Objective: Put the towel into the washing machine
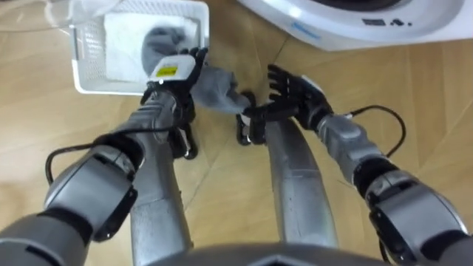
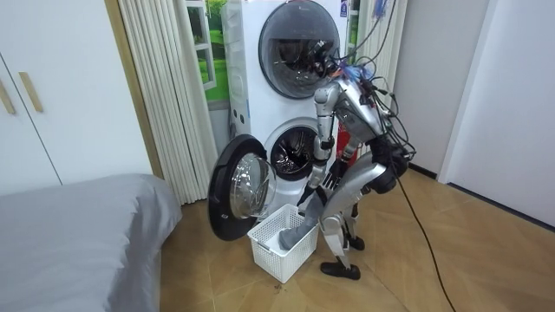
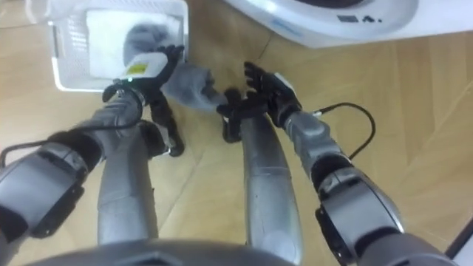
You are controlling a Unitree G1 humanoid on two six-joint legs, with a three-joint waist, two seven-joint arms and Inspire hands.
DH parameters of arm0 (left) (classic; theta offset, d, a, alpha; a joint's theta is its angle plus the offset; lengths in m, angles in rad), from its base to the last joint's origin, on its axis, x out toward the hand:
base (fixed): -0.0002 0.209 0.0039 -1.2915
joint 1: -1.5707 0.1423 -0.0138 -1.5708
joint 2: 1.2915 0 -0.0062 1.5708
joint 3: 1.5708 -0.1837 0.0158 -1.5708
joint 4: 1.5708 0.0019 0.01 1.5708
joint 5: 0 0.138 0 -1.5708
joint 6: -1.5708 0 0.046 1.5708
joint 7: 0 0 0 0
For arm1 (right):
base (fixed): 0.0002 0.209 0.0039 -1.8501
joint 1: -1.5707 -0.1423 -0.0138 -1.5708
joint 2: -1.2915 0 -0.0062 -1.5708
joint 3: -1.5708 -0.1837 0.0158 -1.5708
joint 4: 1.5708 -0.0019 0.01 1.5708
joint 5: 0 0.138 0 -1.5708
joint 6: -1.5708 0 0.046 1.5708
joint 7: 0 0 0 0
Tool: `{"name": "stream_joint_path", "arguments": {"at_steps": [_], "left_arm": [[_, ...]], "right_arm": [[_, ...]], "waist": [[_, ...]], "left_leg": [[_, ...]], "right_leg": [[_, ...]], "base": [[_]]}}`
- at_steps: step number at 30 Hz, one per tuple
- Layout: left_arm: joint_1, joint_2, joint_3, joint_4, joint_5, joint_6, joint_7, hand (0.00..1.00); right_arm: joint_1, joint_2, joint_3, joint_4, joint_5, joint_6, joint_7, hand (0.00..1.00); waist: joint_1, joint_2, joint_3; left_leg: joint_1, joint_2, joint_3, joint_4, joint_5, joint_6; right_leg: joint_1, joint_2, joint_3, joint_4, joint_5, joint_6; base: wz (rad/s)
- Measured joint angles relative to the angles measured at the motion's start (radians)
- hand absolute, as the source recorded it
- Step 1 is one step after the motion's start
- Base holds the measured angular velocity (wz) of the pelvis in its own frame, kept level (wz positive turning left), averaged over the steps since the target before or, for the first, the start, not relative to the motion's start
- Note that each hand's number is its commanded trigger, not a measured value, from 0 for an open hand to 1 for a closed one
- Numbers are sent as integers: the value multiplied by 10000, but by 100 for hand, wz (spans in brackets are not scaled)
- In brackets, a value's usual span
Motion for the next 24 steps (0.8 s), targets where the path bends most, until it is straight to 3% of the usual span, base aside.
{"name": "stream_joint_path", "arguments": {"at_steps": [2,14,15,16,17,24], "left_arm": [[-15,-2,-7,0,-5,-30,96,0],[-237,-9,-103,65,4,-38,564,0],[-261,-3,-151,80,-2,-36,563,19],[-296,-6,-203,83,-2,-35,554,77],[-325,-7,-216,85,-1,-33,528,100],[-518,11,-798,87,-2,-24,-57,100]], "right_arm": [[-47,-26,10,54,3,139,-89,0],[-478,175,86,165,99,120,-221,0],[-516,189,93,208,126,123,-221,0],[-548,195,94,217,194,127,-221,0],[-575,207,94,214,222,125,-219,0],[-750,163,93,226,287,100,-258,0]], "waist": [[-61,-9,3],[-154,-118,47],[-153,-121,48],[-153,-121,48],[-169,-133,55],[-173,-178,72]], "left_leg": [[-192,19,10,40,-20,4],[-799,263,-6,416,-285,-58],[-819,281,-6,438,-298,-58],[-895,341,-3,506,-330,-44],[-958,370,6,563,-364,-33],[-1188,365,29,633,-413,12]], "right_leg": [[-178,21,-14,16,-1,0],[-779,294,79,142,-24,-5],[-794,301,75,149,-24,-6],[-842,323,57,164,-27,-10],[-893,335,50,193,-28,-12],[-1162,277,96,309,-94,26]], "base": [[-2],[-8],[-8],[-10],[-9],[0]]}}
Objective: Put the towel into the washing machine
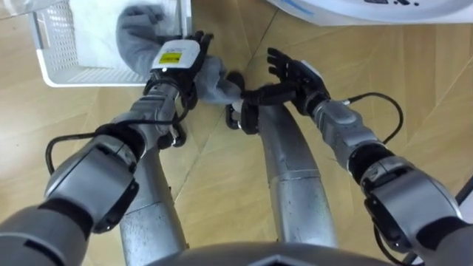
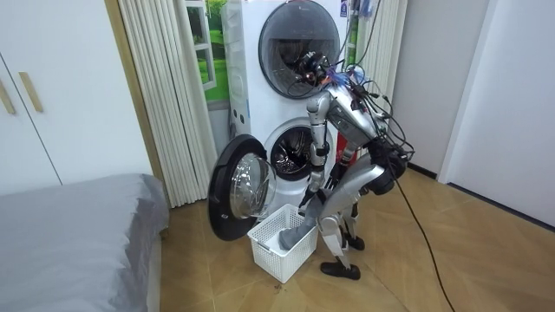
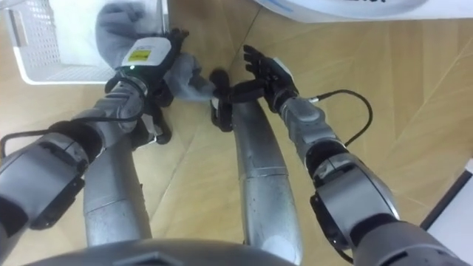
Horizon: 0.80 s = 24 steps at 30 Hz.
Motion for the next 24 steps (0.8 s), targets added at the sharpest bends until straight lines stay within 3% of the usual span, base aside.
{"name": "stream_joint_path", "arguments": {"at_steps": [12,19,24], "left_arm": [[-380,89,-81,117,-30,209,-108,100],[-126,71,-203,114,-81,270,-479,100],[246,30,-193,113,-83,263,-689,100]], "right_arm": [[-198,38,78,179,130,35,-201,0],[-112,35,91,79,138,678,-258,0],[284,47,106,131,250,820,38,0]], "waist": [[-4,-89,45],[12,-152,25],[201,-144,19]], "left_leg": [[2,-42,25,-210,-9,-5],[691,-201,125,-401,-3,-2],[1756,-309,149,-839,27,-34]], "right_leg": [[-18,-56,-15,-127,-65,15],[577,-132,56,-225,-93,64],[1616,-167,51,-608,-90,91]], "base": [[1],[2],[3]]}}
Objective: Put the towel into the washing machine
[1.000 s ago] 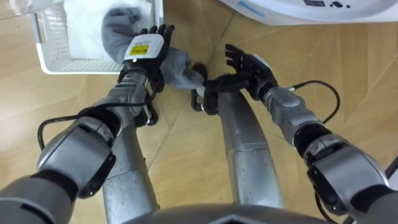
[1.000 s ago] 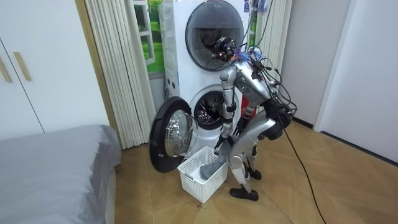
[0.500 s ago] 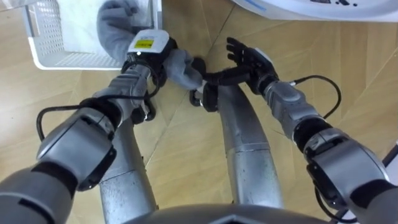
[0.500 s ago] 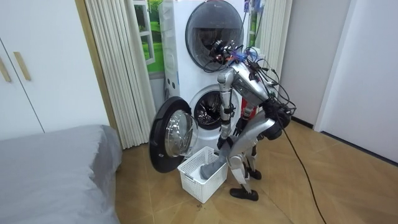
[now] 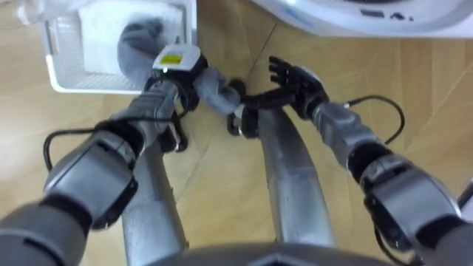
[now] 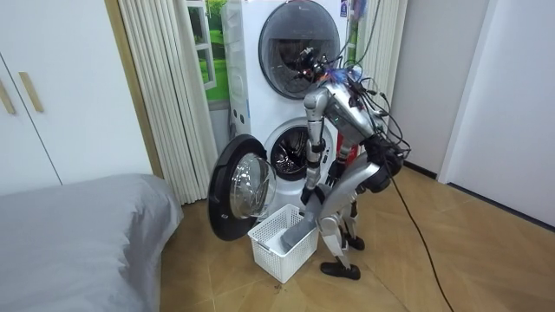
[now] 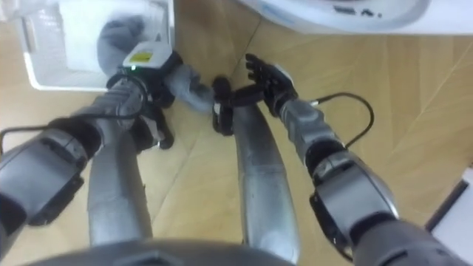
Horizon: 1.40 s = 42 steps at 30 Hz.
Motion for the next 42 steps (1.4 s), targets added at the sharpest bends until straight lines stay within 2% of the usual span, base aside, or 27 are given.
{"name": "stream_joint_path", "arguments": {"at_steps": [2,6,9,11,15,18,20,21,23,24,26,29,32,34,37,42], "left_arm": [[273,-109,14,-7,-18,0,-20,100],[467,-111,115,5,-54,-23,-124,100],[721,-76,570,7,-555,-103,-68,100],[747,-74,858,-64,-1258,-132,-2,100],[789,-78,1473,-247,-2362,-289,184,100],[980,-50,1565,-1230,-3843,-295,65,100],[1164,-73,1619,-2096,-5309,-319,-378,100],[1211,-83,1642,-2277,-5618,-351,-524,100],[1547,-194,1655,-3013,-7396,-502,-1275,100],[1630,-210,1608,-3198,-7826,-505,-1476,100],[1812,-239,1235,-3823,-9335,-507,-2358,100],[1895,-333,903,-4080,-10910,-486,-3505,100],[1915,-338,657,-4754,-12125,-433,-4495,100],[1911,-358,540,-4963,-12750,-426,-4890,100],[1907,-358,526,-5056,-13628,-282,-5087,100],[1914,-355,586,-5011,-14725,87,-5330,100]], "right_arm": [[312,38,2,48,31,60,115,0],[450,54,-9,355,79,70,363,0],[457,24,-222,542,76,44,356,0],[436,-128,-311,682,103,15,357,0],[517,-204,-405,715,74,15,356,0],[565,-310,-393,775,-128,18,426,0],[620,-352,-402,752,-421,19,470,0],[633,-352,-414,740,-539,18,478,0],[680,-368,-429,649,-966,8,573,0],[678,-367,-414,645,-1009,8,581,0],[613,-365,-382,628,-1073,8,679,0],[468,-326,-419,570,-1639,-15,902,0],[250,-278,-441,547,-1710,36,912,0],[253,-292,-557,363,-1703,57,913,0],[288,-445,-614,-51,-1702,59,997,0],[303,-444,-996,-65,-2132,60,1220,0]], "waist": [[167,12,-6],[382,47,-15],[513,53,-15],[665,64,-21],[749,80,-25],[947,97,-40],[1098,181,-89],[1137,199,-103],[1174,300,-174],[1191,292,-181],[1246,300,-202],[1247,276,-237],[1223,277,-240],[1213,288,-278],[1155,290,-288],[1148,316,-311]], "left_leg": [[638,-51,1,-302,34,-30],[1456,-86,14,-709,91,-66],[2255,-74,178,-1024,103,-65],[2725,-149,228,-1254,116,-78],[3226,-255,192,-1589,259,-83],[3645,-382,187,-1994,441,-83],[3874,-393,170,-2183,499,-82],[3920,-399,151,-2251,526,-82],[4097,-491,85,-2511,658,-58],[4155,-544,85,-2587,679,-59],[4232,-609,70,-2680,767,-30],[4319,-637,41,-2765,817,-23],[4316,-698,-109,-2783,891,-36],[4326,-697,-182,-2772,907,-42],[4305,-701,-256,-2847,1010,-47],[4670,-728,-331,-3253,1224,-42]], "right_leg": [[638,-4,-16,-250,9,18],[1471,18,-52,-674,35,59],[2196,20,-26,-941,49,87],[2586,-30,-27,-1074,53,98],[3123,-128,-154,-1307,56,103],[3517,-192,-198,-1590,109,145],[3806,-231,-311,-1777,131,153],[3871,-233,-323,-1841,148,165],[4121,-339,-463,-2062,186,203],[4159,-370,-463,-2077,188,209],[4254,-450,-543,-2178,192,236],[4361,-482,-594,-2210,215,263],[4429,-506,-676,-2213,245,271],[4499,-504,-761,-2247,266,256],[4539,-490,-835,-2412,370,212],[4987,-471,-992,-2808,553,186]], "base": [[5],[1],[-4],[-3],[13],[11],[11],[14],[18],[19],[14],[8],[10],[9],[5],[6]]}}
